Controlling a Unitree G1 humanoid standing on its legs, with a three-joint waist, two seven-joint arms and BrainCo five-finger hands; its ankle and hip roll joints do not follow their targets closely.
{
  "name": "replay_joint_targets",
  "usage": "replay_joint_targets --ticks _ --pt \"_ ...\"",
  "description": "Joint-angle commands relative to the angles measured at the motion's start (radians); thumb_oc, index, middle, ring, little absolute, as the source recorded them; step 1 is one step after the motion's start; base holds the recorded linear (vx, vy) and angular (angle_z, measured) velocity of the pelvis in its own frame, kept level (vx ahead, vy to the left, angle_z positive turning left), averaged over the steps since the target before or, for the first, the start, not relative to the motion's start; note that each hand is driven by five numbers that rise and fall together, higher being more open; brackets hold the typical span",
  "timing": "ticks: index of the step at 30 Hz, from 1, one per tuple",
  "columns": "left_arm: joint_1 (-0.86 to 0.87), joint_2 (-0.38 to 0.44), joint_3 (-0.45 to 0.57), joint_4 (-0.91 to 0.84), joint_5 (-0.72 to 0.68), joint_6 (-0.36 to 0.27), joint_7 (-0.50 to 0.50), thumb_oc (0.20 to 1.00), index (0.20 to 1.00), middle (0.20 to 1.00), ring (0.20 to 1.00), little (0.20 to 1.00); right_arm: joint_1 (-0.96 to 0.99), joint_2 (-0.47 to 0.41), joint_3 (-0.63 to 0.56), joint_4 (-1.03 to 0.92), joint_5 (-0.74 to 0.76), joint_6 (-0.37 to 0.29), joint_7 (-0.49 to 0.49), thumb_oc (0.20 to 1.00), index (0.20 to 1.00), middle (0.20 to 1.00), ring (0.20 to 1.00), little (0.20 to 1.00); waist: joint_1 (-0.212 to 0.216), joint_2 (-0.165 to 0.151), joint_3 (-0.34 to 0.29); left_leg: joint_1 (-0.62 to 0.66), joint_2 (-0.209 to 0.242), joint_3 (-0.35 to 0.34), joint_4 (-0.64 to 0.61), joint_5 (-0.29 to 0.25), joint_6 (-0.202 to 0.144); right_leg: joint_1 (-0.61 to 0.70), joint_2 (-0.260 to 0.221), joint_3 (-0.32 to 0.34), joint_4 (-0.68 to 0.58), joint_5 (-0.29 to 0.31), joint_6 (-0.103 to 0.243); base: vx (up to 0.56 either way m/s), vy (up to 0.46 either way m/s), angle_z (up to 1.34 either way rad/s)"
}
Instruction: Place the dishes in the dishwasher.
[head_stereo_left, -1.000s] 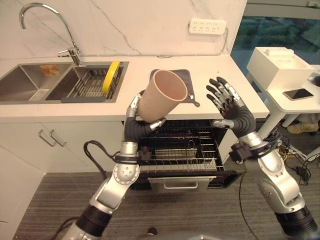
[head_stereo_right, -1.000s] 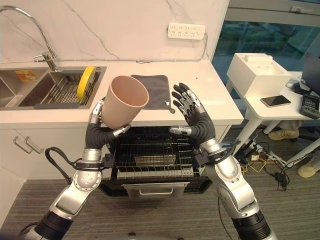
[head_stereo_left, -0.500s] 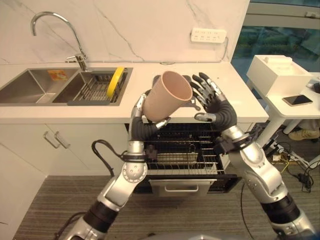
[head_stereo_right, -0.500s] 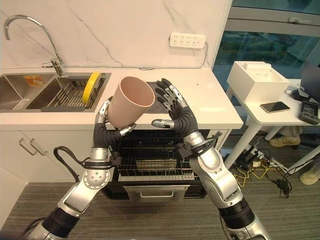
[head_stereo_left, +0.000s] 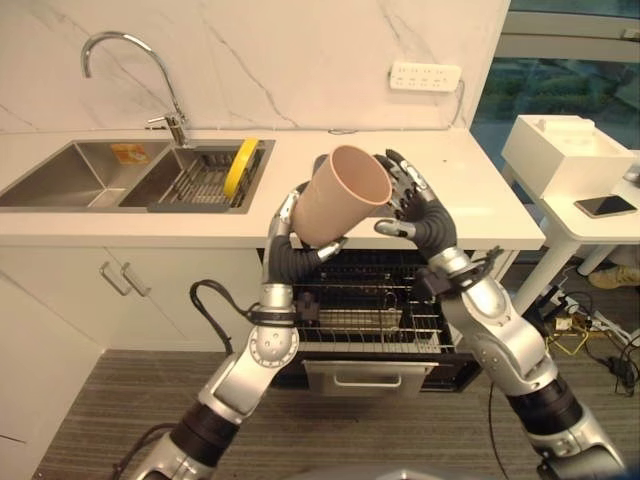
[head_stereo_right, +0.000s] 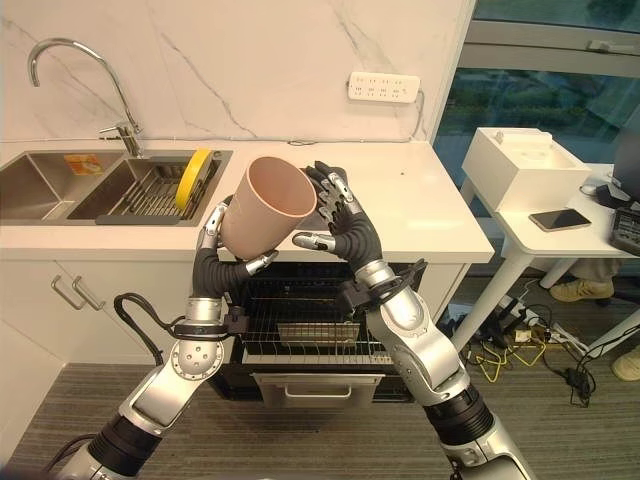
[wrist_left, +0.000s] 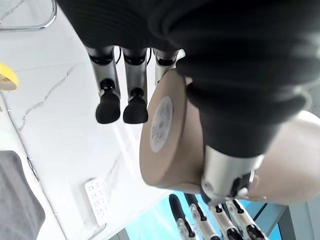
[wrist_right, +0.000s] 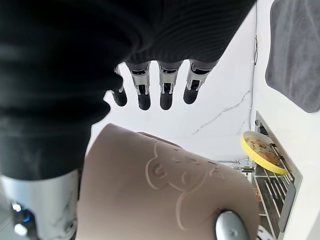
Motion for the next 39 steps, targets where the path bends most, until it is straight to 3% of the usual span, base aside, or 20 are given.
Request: replay_joint_targets --ticks 1,31,35,36,38,39 --pt "-0.134 0.005 -0.011 0.043 0.023 -0.06 0.029 0.2 0.2 0.2 0.2 0.2 -0.119 0.042 0.007 -0.006 0.01 -0.029 -0.015 1.0 1.0 1.0 1.0 1.0 0.025 -0.036 -0.009 0.066 0.083 0.026 0.001 -0.077 -0.028 -0.008 -0.047 -0.004 -0.001 0.03 0.016 0.0 0.0 0.0" --pt "-0.153 -0.006 -0.065 0.055 0.023 -0.056 -0.013 0.2 0.2 0.2 0.2 0.2 -0.223 0.073 0.032 -0.002 -0.026 -0.019 -0.043 1.0 1.0 1.0 1.0 1.0 0.044 -0.033 -0.007 0.059 0.081 0.024 0.001 -0.077 -0.028 -0.01 -0.051 -0.018 -0.001 0.029 0.016 -0.02 0.001 0.0" --pt "-0.158 -0.005 -0.063 0.05 0.018 -0.047 -0.02 0.2 0.2 0.2 0.2 0.2 -0.228 0.066 0.039 -0.003 -0.085 -0.006 -0.013 1.0 1.0 1.0 1.0 1.0 0.042 -0.032 -0.007 0.064 0.083 0.025 0.001 -0.087 -0.029 -0.007 -0.052 -0.015 -0.001 0.023 0.021 0.0 0.0 0.0" --pt "-0.158 -0.004 -0.063 0.05 0.018 -0.049 -0.021 0.2 0.2 0.2 0.2 0.2 -0.231 0.062 0.041 -0.006 -0.088 -0.008 -0.005 0.827 0.827 0.827 0.827 0.827 0.043 -0.032 -0.007 0.064 0.082 0.025 0.001 -0.087 -0.029 -0.007 -0.052 -0.016 -0.001 0.023 0.021 0.0 0.0 0.0" --pt "-0.159 -0.002 -0.065 0.046 0.019 -0.05 -0.027 0.2 0.2 0.2 0.2 0.2 -0.245 0.057 0.045 -0.015 -0.096 -0.026 0.006 0.3 0.3 0.3 0.3 0.3 0.045 -0.033 -0.007 0.065 0.082 0.026 0.001 -0.088 -0.029 -0.006 -0.051 -0.02 -0.001 0.022 0.02 0.0 0.0 0.0" --pt "-0.16 -0.002 -0.064 0.046 0.02 -0.05 -0.028 0.2 0.2 0.2 0.2 0.2 -0.247 0.056 0.045 -0.014 -0.096 -0.029 0.005 0.3 0.3 0.3 0.3 0.3 0.045 -0.033 -0.005 0.061 0.081 0.026 0.001 -0.079 -0.027 -0.01 -0.052 -0.02 -0.001 0.03 0.017 0.04 -0.003 0.01"
